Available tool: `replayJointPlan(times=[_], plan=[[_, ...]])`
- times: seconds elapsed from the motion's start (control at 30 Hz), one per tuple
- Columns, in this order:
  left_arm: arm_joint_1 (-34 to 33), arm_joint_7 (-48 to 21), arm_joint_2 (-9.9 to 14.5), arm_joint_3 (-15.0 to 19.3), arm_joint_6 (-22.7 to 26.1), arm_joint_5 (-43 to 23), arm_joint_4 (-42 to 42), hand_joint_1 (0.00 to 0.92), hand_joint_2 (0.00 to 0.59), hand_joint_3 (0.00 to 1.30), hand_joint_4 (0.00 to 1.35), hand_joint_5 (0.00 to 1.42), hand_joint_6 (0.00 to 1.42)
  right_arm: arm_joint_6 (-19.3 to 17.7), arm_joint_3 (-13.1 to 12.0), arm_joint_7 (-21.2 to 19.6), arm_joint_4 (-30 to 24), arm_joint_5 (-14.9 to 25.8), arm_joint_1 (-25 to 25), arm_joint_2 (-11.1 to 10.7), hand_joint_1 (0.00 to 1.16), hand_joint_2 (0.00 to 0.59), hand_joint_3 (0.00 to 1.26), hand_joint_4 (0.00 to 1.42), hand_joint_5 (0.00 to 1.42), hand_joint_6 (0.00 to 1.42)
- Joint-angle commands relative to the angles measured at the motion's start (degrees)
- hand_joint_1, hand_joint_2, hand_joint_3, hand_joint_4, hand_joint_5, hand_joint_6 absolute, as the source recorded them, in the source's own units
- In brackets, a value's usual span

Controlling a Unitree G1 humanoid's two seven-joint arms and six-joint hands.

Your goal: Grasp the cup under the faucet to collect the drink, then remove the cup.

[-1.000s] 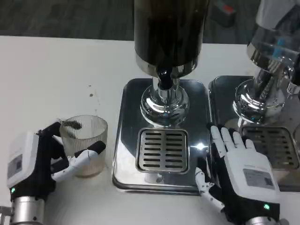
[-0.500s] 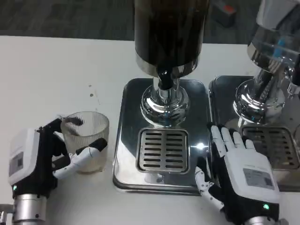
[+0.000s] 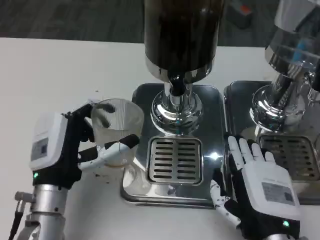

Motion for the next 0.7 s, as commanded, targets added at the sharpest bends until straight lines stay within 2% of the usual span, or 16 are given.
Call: replayJointPlan(times=[0.03,0.27,0.4,0.7], plan=[[-4.2,1.3,-1.9,-2.3,-1.5,1.0,3.6,0.445,0.067,0.78,0.84,0.96,1.01,0.8,-0.1,-1.0,-0.9,-0.5,0.7,0.4,0.19,0.56,0.0,0.0,0.0,0.0],[-8.9,4.1,-5.0,-7.0,-0.9,4.0,10.0,0.445,0.067,0.78,0.84,0.96,1.01,1.3,-0.2,-1.2,-0.8,-0.4,0.8,1.2,0.19,0.56,0.0,0.0,0.0,0.0],[-11.3,6.3,-6.5,-9.5,-0.8,6.1,14.0,0.444,0.066,0.78,0.84,0.96,1.01,1.5,-1.0,-1.3,-0.9,0.5,1.3,1.3,0.19,0.56,0.0,0.0,0.0,0.0],[-14.7,15.0,-6.2,-15.2,-1.4,10.3,21.1,0.419,0.053,0.74,0.8,0.93,1.01,2.3,-0.9,-2.4,-0.8,0.0,1.6,2.5,0.19,0.56,0.0,0.0,0.0,0.0]])
